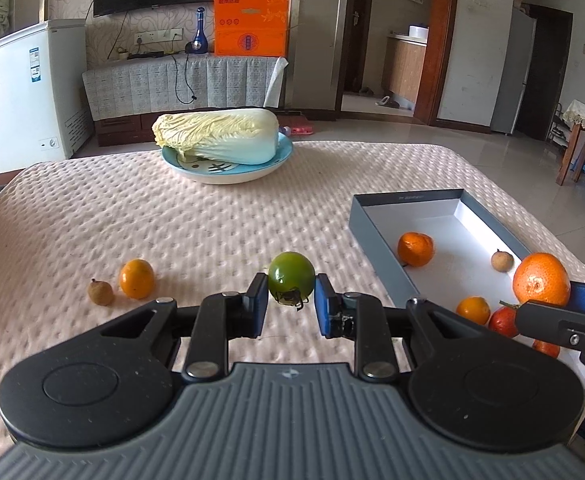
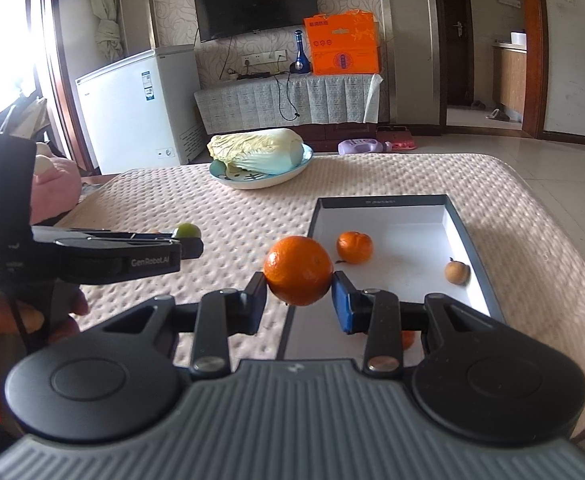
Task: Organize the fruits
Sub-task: 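Carry the lime with the left tool while the right tool carries the orange over the gray box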
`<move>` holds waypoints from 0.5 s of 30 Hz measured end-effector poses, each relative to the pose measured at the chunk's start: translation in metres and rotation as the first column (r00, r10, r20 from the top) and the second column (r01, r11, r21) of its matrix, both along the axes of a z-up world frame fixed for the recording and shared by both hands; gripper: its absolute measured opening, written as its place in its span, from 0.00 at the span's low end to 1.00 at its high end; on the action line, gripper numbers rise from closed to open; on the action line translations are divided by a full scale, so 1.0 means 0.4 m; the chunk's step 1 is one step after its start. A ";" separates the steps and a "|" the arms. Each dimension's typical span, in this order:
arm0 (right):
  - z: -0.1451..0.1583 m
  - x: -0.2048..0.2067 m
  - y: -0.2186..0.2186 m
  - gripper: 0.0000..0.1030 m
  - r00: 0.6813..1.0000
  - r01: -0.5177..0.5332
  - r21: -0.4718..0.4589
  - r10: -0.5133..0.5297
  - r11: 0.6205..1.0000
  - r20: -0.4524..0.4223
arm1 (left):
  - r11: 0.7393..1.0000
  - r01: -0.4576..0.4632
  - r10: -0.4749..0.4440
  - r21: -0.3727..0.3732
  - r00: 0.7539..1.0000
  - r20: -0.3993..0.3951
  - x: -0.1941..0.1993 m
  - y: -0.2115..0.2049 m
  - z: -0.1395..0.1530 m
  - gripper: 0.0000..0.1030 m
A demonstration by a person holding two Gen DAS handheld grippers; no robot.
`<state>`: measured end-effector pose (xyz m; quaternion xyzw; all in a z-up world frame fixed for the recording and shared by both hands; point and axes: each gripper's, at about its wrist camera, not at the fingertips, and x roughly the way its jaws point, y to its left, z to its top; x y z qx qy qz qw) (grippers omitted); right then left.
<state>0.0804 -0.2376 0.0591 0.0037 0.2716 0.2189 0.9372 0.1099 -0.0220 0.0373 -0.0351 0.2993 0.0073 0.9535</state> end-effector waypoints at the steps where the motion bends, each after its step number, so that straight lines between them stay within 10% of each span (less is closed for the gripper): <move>1: 0.000 -0.001 -0.008 0.37 1.000 0.004 0.001 -0.004 1.000 -0.001 | 1.000 0.003 -0.003 -0.001 1.000 0.001 0.001 -0.005 0.000 0.28; 15: -0.005 -0.006 -0.074 0.37 0.999 0.040 -0.006 -0.040 0.999 -0.004 | 0.999 0.047 -0.047 -0.007 0.999 0.023 0.008 -0.067 0.010 0.28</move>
